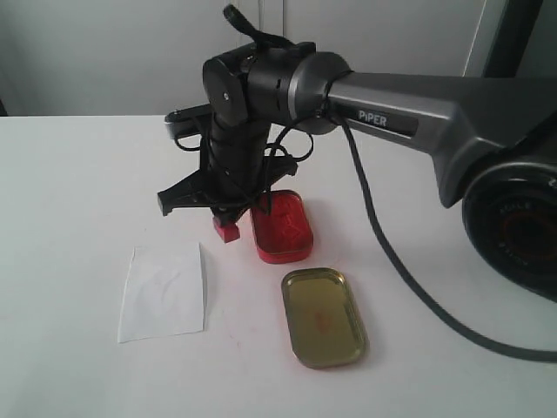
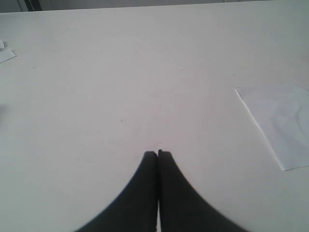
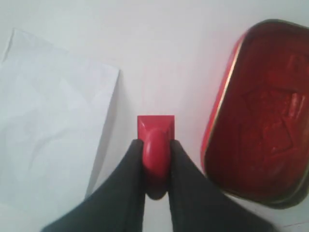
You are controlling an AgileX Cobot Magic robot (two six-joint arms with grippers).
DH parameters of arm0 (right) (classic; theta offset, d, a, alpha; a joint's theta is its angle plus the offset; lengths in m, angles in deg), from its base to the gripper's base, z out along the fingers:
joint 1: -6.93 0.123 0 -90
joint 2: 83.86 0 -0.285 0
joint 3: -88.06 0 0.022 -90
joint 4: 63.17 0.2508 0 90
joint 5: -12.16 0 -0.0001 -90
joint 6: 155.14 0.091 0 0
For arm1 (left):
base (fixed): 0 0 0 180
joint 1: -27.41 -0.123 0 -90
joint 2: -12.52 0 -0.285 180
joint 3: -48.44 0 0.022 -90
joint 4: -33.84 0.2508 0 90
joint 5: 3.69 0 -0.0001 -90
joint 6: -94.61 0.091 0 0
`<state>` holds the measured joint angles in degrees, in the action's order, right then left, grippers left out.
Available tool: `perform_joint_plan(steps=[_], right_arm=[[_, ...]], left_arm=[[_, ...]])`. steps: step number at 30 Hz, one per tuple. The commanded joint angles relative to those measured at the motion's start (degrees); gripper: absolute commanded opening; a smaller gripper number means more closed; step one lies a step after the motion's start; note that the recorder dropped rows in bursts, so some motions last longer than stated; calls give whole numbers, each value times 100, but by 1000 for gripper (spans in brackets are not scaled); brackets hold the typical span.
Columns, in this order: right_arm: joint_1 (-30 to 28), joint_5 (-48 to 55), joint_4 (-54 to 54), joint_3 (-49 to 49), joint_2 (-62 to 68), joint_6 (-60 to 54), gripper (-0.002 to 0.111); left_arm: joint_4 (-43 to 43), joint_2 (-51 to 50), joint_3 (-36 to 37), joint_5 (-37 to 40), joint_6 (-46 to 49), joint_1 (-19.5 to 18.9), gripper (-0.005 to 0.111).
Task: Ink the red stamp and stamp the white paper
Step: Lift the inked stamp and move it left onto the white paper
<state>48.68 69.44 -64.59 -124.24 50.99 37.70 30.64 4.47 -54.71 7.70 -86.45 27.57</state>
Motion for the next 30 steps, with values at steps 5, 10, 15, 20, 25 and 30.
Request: perform_joint_plan(steps=[5, 10, 15, 20, 25, 30], right_arm=[[432, -237, 10, 93, -120, -63, 0], [713, -444, 36, 93, -120, -63, 0], [905, -622, 99, 93, -120, -63, 0], [1018, -694, 142, 93, -64, -39, 0], [1027, -822, 178, 93, 72, -13, 0], [1027, -846, 188, 93, 251, 34, 0]], left_arm=[[-22, 26, 37, -24, -3, -7, 0], [-22, 26, 37, -24, -3, -7, 0], [-22, 26, 37, -24, -3, -7, 0], [-22, 26, 37, -24, -3, -7, 0], [-22, 26, 37, -24, -3, -7, 0], [-22, 26, 37, -24, -3, -7, 0]])
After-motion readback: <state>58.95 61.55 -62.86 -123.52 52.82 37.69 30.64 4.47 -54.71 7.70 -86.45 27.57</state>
